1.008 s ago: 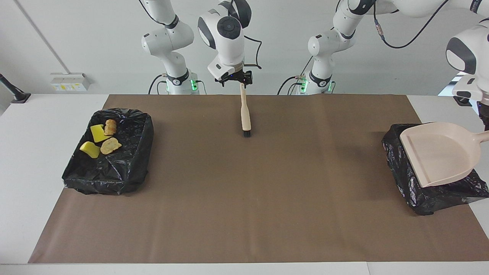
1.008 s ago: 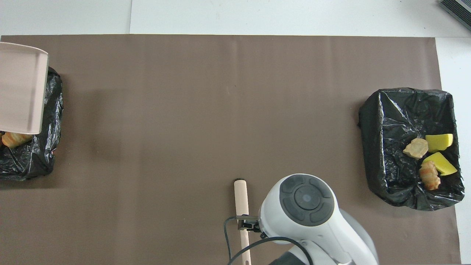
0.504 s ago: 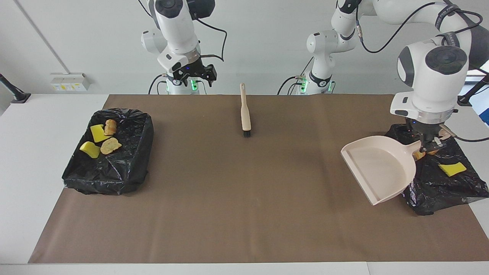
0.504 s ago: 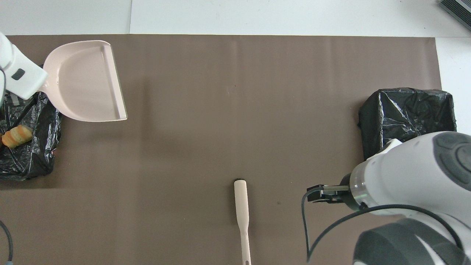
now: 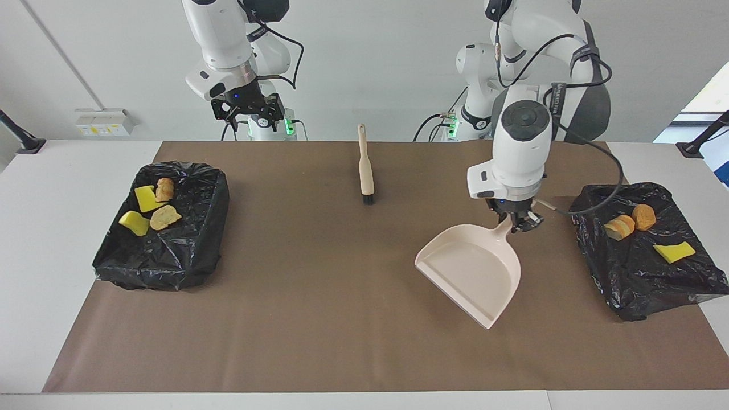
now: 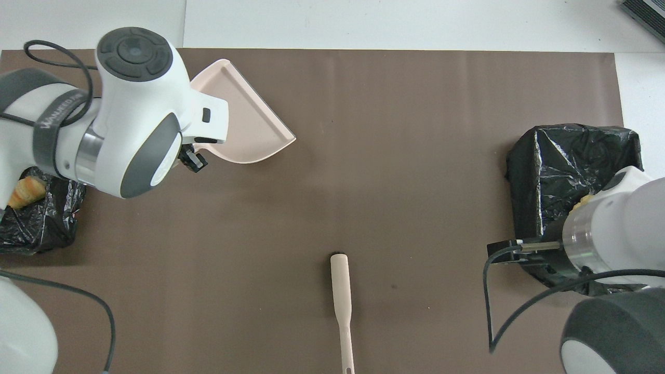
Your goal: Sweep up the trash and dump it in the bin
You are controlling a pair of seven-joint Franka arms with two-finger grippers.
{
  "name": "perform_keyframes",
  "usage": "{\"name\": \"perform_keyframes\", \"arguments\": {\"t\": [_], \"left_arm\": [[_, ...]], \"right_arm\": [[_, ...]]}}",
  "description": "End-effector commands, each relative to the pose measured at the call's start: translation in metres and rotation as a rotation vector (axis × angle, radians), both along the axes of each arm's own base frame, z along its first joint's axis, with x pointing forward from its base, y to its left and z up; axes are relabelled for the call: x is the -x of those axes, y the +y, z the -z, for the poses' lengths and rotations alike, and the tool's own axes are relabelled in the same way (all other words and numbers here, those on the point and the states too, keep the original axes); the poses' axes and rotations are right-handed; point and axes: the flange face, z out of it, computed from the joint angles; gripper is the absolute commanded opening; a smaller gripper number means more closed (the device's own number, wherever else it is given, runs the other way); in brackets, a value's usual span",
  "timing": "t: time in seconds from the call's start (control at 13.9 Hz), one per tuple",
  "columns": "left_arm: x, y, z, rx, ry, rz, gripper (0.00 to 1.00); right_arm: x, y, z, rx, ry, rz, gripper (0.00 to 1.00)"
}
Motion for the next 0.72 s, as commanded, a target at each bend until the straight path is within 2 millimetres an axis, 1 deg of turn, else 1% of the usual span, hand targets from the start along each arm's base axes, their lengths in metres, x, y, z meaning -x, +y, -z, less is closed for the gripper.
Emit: {"name": "perform_keyframes", "arguments": {"t": [0.0, 0.07, 0.14, 0.22, 0.29, 0.36, 0.43, 0.5, 0.58, 0.65], "left_arm": [[0.016, -0.053, 0.020, 0.072, 0.012, -0.242, 0.00], [0.026, -0.084, 0.026, 0.083, -0.003, -0.285, 0.00], [0.027, -0.103, 0.034, 0.114, -0.024, -0.368, 0.00], [0.033, -0.127, 0.045, 0.135, -0.023, -0.430, 0.00], [0.036, -0.151, 0.051, 0.144, -0.029, -0.460, 0.00], [0.034, -0.175, 0.063, 0.142, -0.031, -0.514, 0.00], [0.034, -0.202, 0.072, 0.151, -0.043, -0.563, 0.00], [0.036, -0.220, 0.084, 0.158, -0.049, -0.596, 0.00], [0.038, -0.230, 0.082, 0.179, -0.063, -0.621, 0.00], [0.043, -0.240, 0.084, 0.197, -0.073, -0.635, 0.00]], "right_arm": [[-0.017, -0.013, -0.022, 0.018, -0.049, -0.007, 1.00], [-0.024, -0.020, -0.030, 0.021, -0.067, 0.003, 1.00], [-0.029, -0.024, -0.037, 0.014, -0.078, -0.002, 1.00], [-0.033, -0.031, -0.045, 0.011, -0.096, 0.004, 1.00], [-0.035, -0.035, -0.052, 0.010, -0.111, 0.012, 1.00], [-0.037, -0.039, -0.056, 0.011, -0.116, 0.019, 1.00], [-0.042, -0.042, -0.056, 0.022, -0.109, 0.019, 1.00], [-0.049, -0.045, -0.064, 0.027, -0.120, 0.015, 1.00], [-0.058, -0.047, -0.071, 0.016, -0.130, 0.019, 1.00], [-0.063, -0.047, -0.071, 0.010, -0.131, 0.019, 1.00]]}}
